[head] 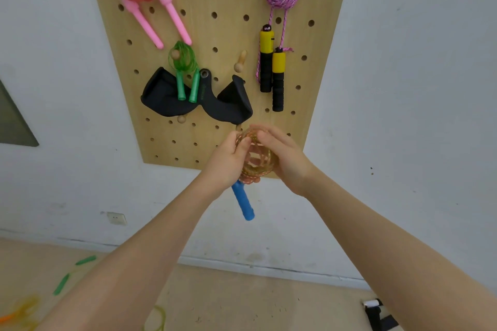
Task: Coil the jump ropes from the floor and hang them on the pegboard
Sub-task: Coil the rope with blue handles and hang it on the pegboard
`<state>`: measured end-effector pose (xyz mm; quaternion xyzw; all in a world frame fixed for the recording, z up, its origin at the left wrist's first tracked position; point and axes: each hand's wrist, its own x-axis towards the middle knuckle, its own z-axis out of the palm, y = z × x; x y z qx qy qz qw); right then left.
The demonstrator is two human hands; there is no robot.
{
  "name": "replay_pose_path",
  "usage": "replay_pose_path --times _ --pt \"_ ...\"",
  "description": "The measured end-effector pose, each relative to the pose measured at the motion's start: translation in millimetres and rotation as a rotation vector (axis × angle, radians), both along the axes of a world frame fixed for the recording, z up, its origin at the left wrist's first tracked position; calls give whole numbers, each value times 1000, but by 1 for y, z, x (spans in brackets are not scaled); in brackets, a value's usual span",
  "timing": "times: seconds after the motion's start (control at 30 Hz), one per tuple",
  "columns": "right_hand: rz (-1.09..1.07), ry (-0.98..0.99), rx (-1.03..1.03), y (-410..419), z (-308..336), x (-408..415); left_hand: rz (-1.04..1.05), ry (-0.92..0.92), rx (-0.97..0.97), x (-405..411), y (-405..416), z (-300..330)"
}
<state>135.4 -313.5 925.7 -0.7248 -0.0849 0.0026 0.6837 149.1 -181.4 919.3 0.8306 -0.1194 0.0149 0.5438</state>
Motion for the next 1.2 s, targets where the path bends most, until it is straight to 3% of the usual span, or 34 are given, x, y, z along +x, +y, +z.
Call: replay_pose_path --times 0.1,0.2,0.37,0.63,0.77,0.97,1.2 --pt "108 12 27 5 5 6 39 -19 51 5 6 9" --pt "82 -11 -2 13 11 12 59 -46 50 11 14 15" --pt "155 47 85 15 10 25 8 -58 -132 26 24 19" --pt "161 -17 38 10 11 64 -32 -149 -125 63 30 22" --pt "-15 -50 -113 2 20 95 -76 -180 -15 95 33 32" --pt "-273 -211 -336 8 42 154 -141 -101 -49 163 38 48" --pt "-468 -298 -475 10 59 210 -86 -324 63 230 24 65"
